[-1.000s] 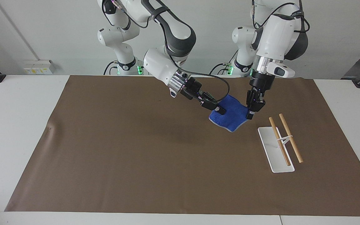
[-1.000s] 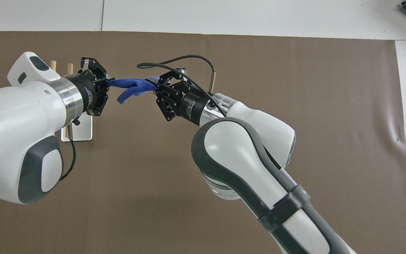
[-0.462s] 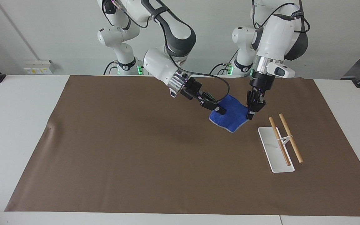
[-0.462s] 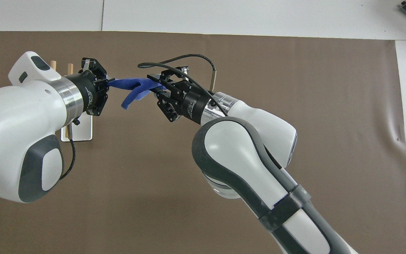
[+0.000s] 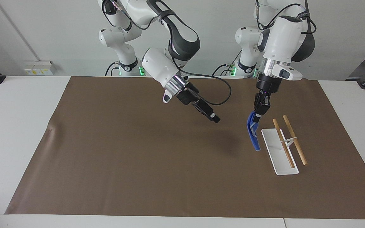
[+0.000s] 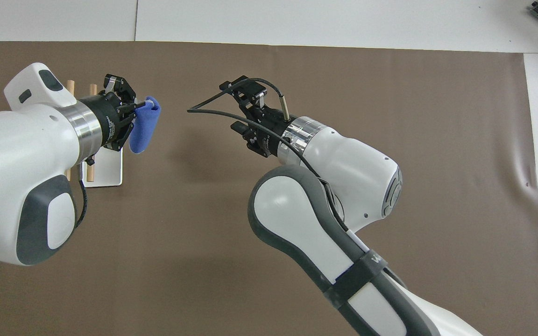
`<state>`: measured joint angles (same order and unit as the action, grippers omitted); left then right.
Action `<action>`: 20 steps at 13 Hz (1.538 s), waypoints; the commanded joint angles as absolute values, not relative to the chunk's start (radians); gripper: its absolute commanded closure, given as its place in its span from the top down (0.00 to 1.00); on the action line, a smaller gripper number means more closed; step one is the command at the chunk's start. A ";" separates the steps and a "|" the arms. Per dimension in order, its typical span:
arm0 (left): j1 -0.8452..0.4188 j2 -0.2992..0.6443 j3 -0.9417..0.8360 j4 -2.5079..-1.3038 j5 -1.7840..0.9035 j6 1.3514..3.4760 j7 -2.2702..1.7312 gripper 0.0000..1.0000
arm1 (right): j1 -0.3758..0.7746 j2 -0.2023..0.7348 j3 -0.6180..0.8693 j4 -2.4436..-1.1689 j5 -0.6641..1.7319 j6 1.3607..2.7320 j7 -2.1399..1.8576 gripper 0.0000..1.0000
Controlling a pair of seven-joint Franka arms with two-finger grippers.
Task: Right arm passes towel to left arm to hang
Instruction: 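Open the right gripper and withdraw it while the left gripper holds the towel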
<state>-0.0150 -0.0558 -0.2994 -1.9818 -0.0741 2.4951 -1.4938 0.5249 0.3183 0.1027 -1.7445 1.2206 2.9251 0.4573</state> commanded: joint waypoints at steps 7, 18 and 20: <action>0.012 -0.054 -0.128 -1.976 -0.094 2.408 -1.177 0.00 | 0.221 0.298 0.104 -1.850 0.834 2.823 -0.063 1.00; 0.014 -0.055 0.011 -1.971 0.069 2.348 -1.103 0.00 | 0.083 0.192 0.025 -1.703 0.022 2.191 0.127 1.00; 0.014 -0.048 0.026 -1.965 0.069 2.376 -0.978 0.00 | 0.081 0.151 0.023 -1.666 0.008 2.062 0.202 1.00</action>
<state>0.0135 -0.0509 0.0094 -1.9773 0.0547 2.3642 -1.0741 0.0876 0.1845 0.0181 -1.6917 0.0410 2.1532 0.1371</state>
